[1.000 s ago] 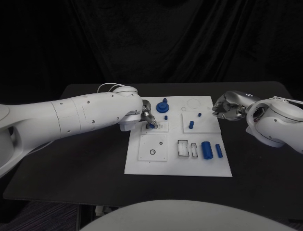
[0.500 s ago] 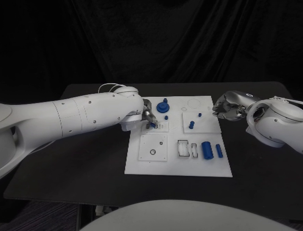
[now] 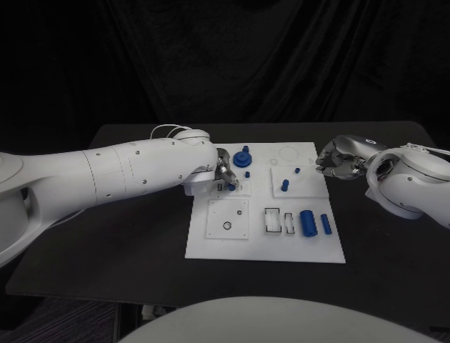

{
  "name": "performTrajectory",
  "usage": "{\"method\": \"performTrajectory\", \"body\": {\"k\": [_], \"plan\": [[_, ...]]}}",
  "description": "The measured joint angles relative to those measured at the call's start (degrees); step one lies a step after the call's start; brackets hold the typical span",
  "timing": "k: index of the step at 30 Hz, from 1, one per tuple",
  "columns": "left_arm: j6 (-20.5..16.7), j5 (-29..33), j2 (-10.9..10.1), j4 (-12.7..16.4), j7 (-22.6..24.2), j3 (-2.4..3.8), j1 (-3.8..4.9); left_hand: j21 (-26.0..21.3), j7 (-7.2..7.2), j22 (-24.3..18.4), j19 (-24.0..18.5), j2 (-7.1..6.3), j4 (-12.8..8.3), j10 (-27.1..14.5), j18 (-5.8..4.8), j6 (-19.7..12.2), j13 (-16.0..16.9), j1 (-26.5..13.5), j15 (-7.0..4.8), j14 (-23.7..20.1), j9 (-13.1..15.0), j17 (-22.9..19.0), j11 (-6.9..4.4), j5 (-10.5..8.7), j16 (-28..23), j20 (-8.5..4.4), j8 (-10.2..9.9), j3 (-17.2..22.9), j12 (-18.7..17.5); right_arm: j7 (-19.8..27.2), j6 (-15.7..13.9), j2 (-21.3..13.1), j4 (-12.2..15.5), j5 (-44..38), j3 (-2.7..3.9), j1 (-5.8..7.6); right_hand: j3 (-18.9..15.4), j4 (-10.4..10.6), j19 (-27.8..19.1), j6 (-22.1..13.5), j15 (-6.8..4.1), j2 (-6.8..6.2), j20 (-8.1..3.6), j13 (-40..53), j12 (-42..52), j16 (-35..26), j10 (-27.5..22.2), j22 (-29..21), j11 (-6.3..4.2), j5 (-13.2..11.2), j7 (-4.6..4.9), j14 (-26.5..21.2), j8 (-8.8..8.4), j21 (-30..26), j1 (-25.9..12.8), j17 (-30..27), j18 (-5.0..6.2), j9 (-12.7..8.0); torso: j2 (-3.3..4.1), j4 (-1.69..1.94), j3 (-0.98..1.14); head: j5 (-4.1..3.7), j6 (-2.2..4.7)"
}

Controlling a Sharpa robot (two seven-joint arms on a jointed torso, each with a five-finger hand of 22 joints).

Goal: Assemble the parts on the task board

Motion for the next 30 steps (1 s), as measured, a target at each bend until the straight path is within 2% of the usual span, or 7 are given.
{"method": "performTrajectory", "body": {"k": [16, 30], "plan": [[-0.2, 0.0, 0.2, -0.6, 0.4, 0.14, -0.33, 0.0, 0.10, 0.0, 0.0, -0.08, 0.0, 0.0, 0.00, 0.1, 0.0, -0.1, 0.00, 0.0, 0.1, 0.0, 0.00, -0.23, 0.0, 0.00, 0.1, 0.0, 0.0, -0.1, 0.1, -0.1, 0.0, 0.0, 0.00, 0.00, 0.0, 0.0, 0.0, 0.0, 0.00, 0.00, 0.00, 0.0, 0.0, 0.0, 0.0, 0.0, 0.00, 0.0, 0.00, 0.0, 0.00, 0.0, 0.0, 0.0, -0.01, 0.0, -0.07, 0.02, 0.03, -0.24, 0.00], [-0.5, 0.0, -0.2, -0.6, 0.5, 0.13, -0.43, 0.0, 0.11, 0.0, 0.0, 0.15, 0.2, 0.0, 0.00, 0.1, 0.0, -0.3, 0.00, 0.0, 0.0, 0.0, 0.00, -0.31, 0.0, 0.00, 0.1, 0.2, 0.0, -0.1, 0.2, -0.1, 0.0, 0.0, 0.00, 0.00, 0.2, 0.2, 0.0, 0.0, 0.00, 0.00, 0.00, 0.0, -0.3, -0.3, 0.0, 0.0, 0.00, 0.0, 0.00, 0.0, 0.00, 0.0, 0.0, -0.1, -0.01, 0.0, -0.13, -0.05, -0.02, 0.03, 0.00]]}}
